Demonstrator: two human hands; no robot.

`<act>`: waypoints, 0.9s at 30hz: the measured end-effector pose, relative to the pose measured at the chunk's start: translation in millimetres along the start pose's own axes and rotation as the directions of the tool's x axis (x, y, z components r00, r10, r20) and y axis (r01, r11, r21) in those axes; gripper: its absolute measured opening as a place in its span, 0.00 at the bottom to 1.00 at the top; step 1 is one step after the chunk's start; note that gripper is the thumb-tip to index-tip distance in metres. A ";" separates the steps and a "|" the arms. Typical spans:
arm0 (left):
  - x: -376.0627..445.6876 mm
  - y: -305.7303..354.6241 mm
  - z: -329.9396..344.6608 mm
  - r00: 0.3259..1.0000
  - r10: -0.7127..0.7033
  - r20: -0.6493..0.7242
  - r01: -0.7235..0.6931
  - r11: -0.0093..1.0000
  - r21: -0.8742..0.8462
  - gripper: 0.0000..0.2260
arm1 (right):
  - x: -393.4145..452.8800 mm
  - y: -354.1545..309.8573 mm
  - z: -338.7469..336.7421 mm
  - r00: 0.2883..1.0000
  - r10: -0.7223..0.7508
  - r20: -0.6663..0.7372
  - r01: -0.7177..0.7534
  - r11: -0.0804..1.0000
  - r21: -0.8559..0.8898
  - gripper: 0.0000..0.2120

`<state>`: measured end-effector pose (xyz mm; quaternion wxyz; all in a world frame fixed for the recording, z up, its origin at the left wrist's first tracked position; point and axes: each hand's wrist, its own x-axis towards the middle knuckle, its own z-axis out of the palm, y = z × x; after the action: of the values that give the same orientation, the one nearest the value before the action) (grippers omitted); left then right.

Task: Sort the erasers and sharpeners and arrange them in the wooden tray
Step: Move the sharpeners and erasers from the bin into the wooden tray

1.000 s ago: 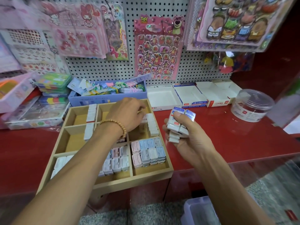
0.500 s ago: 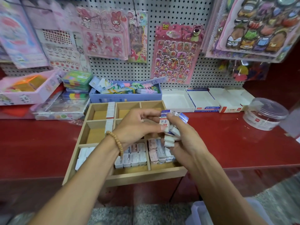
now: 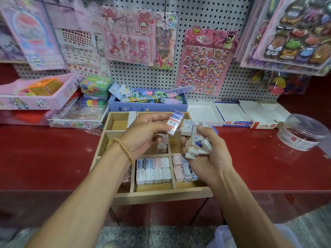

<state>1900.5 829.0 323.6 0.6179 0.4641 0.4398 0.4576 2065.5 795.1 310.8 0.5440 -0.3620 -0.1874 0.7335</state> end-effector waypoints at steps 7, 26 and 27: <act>-1.4 8.6 -19.8 0.979 0.126 -0.160 -0.058 0.925 0.375 0.08 | -2.3 -2.6 -7.6 0.998 -0.057 -0.016 0.057 0.998 0.030 0.16; 11.1 -25.9 -7.2 0.976 0.159 0.146 -0.175 0.185 0.967 0.08 | -10.4 -6.1 -16.1 0.997 -0.039 -0.068 0.035 0.998 -0.058 0.12; 11.8 -25.1 -8.0 0.979 0.161 0.129 -0.164 0.234 0.958 0.06 | -10.1 -6.3 -15.9 0.997 -0.042 -0.072 0.037 0.997 -0.063 0.10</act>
<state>1899.1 838.0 296.3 0.1555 0.7878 0.5757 0.1545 2082.9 785.9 307.7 0.5534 -0.4015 -0.1970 0.7026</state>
